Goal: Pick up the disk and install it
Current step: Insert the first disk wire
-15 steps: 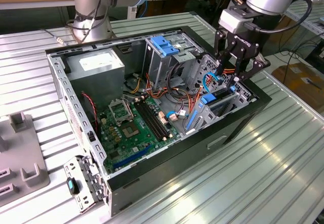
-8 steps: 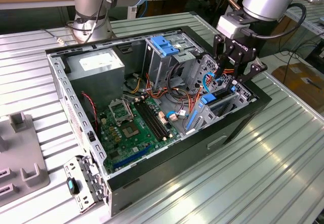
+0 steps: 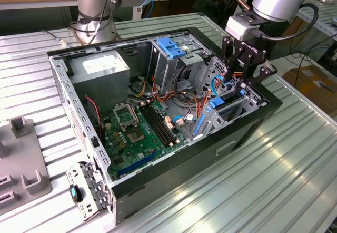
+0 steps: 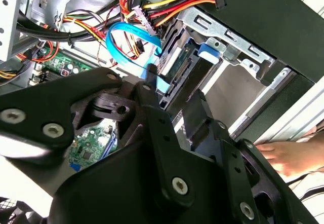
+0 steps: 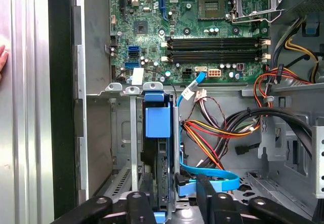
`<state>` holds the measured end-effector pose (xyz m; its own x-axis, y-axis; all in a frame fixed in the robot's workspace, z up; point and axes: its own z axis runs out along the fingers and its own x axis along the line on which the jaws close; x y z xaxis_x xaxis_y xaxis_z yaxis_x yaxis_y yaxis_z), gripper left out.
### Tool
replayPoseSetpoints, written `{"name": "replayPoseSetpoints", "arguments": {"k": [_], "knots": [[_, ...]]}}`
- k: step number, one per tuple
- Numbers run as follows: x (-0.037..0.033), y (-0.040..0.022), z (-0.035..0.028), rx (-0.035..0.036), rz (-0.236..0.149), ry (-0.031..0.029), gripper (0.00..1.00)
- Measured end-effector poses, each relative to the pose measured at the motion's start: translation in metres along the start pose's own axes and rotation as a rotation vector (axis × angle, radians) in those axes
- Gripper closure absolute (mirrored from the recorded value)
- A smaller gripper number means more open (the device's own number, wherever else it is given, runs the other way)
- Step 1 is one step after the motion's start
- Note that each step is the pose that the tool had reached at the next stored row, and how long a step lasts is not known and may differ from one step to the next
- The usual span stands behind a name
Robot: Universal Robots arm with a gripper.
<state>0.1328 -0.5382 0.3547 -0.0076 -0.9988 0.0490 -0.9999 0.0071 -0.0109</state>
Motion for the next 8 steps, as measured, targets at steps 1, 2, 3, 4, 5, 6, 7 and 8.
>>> {"name": "replayPoseSetpoints", "arguments": {"k": [1,2,3,4,5,6,7,8], "knots": [[0.0,0.0,0.0,0.0,0.0,0.0,0.59],[0.0,0.0,0.0001,0.0,0.0,0.0,0.72],[0.0,0.0,0.0001,0.0,0.0,0.0,0.78],[0.0,0.0,0.0001,0.0,0.0,0.0,0.84],[0.0,0.0,0.0001,0.0,0.0,-0.0001,0.84],[0.0,0.0,0.0002,0.0,0.0,-0.0001,0.84],[0.0,0.0,0.0002,0.0,0.0,-0.0001,0.84],[0.0,0.0,0.0002,0.0,0.0,0.0,0.84]]}}
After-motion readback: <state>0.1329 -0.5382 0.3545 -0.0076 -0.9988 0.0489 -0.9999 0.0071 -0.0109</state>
